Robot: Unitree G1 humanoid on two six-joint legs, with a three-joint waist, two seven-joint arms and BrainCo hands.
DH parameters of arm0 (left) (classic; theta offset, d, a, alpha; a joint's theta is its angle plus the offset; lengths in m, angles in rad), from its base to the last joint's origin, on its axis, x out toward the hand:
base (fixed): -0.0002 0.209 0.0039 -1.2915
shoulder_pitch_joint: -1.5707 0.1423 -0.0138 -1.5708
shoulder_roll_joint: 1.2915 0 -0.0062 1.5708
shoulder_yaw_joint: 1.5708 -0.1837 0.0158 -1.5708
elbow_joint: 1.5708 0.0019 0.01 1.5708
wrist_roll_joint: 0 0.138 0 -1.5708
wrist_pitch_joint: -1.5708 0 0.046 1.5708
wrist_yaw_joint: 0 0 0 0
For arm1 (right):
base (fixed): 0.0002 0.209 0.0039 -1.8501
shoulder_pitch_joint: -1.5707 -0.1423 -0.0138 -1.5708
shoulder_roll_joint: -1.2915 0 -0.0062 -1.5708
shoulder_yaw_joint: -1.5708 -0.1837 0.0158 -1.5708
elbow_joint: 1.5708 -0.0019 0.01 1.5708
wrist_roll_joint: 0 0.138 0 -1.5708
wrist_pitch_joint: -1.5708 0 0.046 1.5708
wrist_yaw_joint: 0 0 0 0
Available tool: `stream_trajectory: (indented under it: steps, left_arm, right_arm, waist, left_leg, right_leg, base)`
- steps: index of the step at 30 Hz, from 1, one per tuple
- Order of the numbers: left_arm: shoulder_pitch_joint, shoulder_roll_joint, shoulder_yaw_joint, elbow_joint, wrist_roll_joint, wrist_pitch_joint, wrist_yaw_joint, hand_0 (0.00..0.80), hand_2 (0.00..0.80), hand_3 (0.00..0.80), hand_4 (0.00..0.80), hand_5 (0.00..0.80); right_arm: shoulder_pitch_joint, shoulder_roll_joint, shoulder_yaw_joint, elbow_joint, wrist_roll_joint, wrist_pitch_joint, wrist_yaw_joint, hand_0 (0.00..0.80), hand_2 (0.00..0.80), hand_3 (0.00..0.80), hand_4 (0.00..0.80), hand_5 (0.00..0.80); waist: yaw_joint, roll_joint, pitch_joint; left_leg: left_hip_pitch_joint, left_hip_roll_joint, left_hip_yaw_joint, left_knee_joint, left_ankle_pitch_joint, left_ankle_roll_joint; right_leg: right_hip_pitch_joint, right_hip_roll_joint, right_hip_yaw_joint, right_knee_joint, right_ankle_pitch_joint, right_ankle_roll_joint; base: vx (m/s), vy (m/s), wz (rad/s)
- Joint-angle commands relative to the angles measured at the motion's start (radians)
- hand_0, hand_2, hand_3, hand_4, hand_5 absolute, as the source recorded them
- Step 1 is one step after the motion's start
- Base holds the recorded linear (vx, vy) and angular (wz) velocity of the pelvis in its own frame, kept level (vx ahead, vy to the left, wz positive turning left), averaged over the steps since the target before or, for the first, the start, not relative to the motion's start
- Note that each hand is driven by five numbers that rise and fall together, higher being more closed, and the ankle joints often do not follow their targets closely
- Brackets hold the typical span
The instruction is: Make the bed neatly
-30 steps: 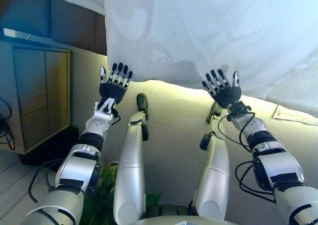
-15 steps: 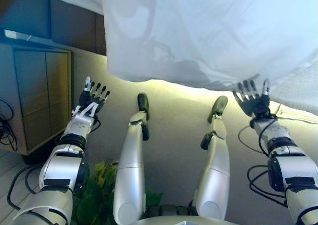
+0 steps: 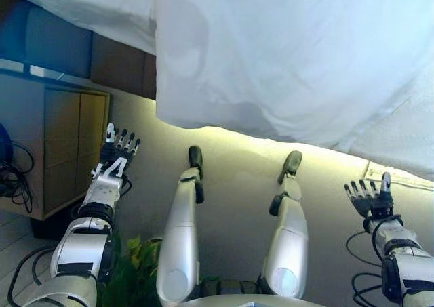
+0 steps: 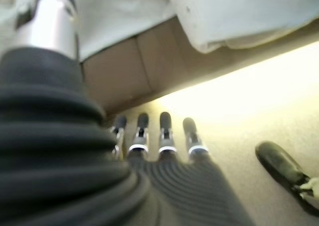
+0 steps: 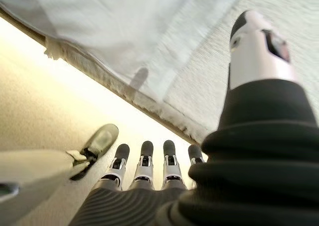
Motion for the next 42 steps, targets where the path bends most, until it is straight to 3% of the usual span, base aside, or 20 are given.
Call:
stream_trajectory:
  steps: [1,5,10,14,20,25,32,35,42]
  left_arm:
    - [0.057,0.009,0.106,-0.001,-0.013,-0.065,-0.026,0.000,0.000,0.000,0.000,0.000]
    - [0.127,-0.005,0.132,-0.074,0.011,-0.087,-0.088,0.000,0.000,0.000,0.000,0.000]
    - [0.254,-0.089,0.071,-0.255,0.096,-0.139,-0.179,0.000,0.000,0.000,0.000,0.000]
    - [0.331,-0.142,0.047,-0.329,0.201,-0.169,-0.217,0.000,0.000,0.000,0.000,0.000]
    - [0.468,-0.151,0.052,-0.428,0.317,-0.170,-0.179,0.000,0.000,0.000,0.000,0.000]
    - [0.541,-0.166,0.089,-0.454,0.342,-0.146,-0.147,0.000,0.000,0.000,0.000,0.000]
    - [0.589,-0.155,0.077,-0.510,0.526,-0.133,-0.100,0.000,0.000,0.000,0.000,0.000]
    - [0.610,-0.157,0.069,-0.538,0.553,-0.106,-0.101,0.000,0.000,0.000,0.000,0.000]
    - [0.599,-0.165,0.072,-0.549,0.456,-0.041,-0.122,0.000,0.000,0.000,0.000,0.000]
  right_arm:
    - [0.109,-0.013,-0.071,0.001,0.014,0.013,0.093,0.000,0.000,0.000,0.000,0.000]
    - [0.160,0.030,-0.084,-0.019,-0.015,0.007,0.185,0.000,0.000,0.000,0.000,0.000]
    - [0.213,0.099,-0.062,-0.098,-0.170,-0.156,0.233,0.000,0.000,0.000,0.000,0.000]
    - [0.262,0.163,-0.035,-0.189,-0.152,-0.198,0.249,0.000,0.000,0.000,0.000,0.000]
    - [0.384,0.264,0.028,-0.464,-0.185,-0.276,0.196,0.000,0.000,0.000,0.000,0.000]
    - [0.450,0.319,0.073,-0.597,-0.330,-0.349,0.092,0.000,0.000,0.000,0.000,0.000]
    - [0.446,0.322,0.170,-0.734,-0.515,-0.361,-0.109,0.000,0.000,0.000,0.000,0.000]
    - [0.433,0.339,0.199,-0.793,-0.509,-0.337,-0.183,0.000,0.000,0.000,0.000,0.000]
    - [0.458,0.369,0.234,-0.830,-0.501,-0.329,-0.227,0.000,0.000,0.000,0.000,0.000]
  waist:
    - [0.009,0.021,-0.002]
    - [0.021,0.011,-0.017]
    - [0.057,0.014,-0.104]
    - [0.084,-0.008,-0.180]
    - [0.077,-0.052,-0.295]
    - [0.071,-0.072,-0.410]
    - [0.086,-0.074,-0.479]
    - [0.085,-0.064,-0.497]
    - [0.071,-0.052,-0.522]
  left_leg:
    - [0.094,0.007,-0.011,-0.173,0.139,-0.048]
    - [0.221,0.011,-0.023,-0.237,0.134,-0.044]
    - [0.344,0.009,-0.056,-0.349,0.154,-0.037]
    - [0.435,0.025,-0.061,-0.426,0.158,-0.040]
    - [0.565,0.061,-0.038,-0.473,0.157,-0.048]
    - [0.664,0.083,-0.017,-0.521,0.161,-0.058]
    - [0.738,0.092,-0.030,-0.519,0.144,-0.058]
    - [0.766,0.095,-0.021,-0.519,0.141,-0.053]
    - [0.791,0.100,-0.006,-0.517,0.139,-0.052]
  right_leg:
    - [0.070,-0.056,0.043,0.067,-0.001,0.048]
    - [0.188,-0.036,0.029,0.028,-0.013,0.049]
    - [0.299,-0.019,-0.004,-0.028,-0.008,0.053]
    - [0.394,0.000,-0.037,-0.071,-0.023,0.056]
    - [0.504,0.044,-0.056,-0.111,-0.034,0.056]
    - [0.578,0.070,-0.072,-0.150,-0.038,0.061]
    - [0.631,0.090,-0.076,-0.136,-0.067,0.048]
    - [0.651,0.094,-0.068,-0.139,-0.075,0.043]
    - [0.669,0.093,-0.064,-0.135,-0.084,0.047]
  base:
    - [0.034,-0.143,0.04]
    - [0.072,-0.151,0.01]
    - [0.084,-0.171,0.06]
    - [0.101,-0.228,0.05]
    - [0.156,-0.189,0.09]
    - [0.202,-0.142,-0.08]
    - [0.103,-0.097,-0.01]
    - [0.072,-0.033,-0.03]
    - [0.035,0.002,-0.06]
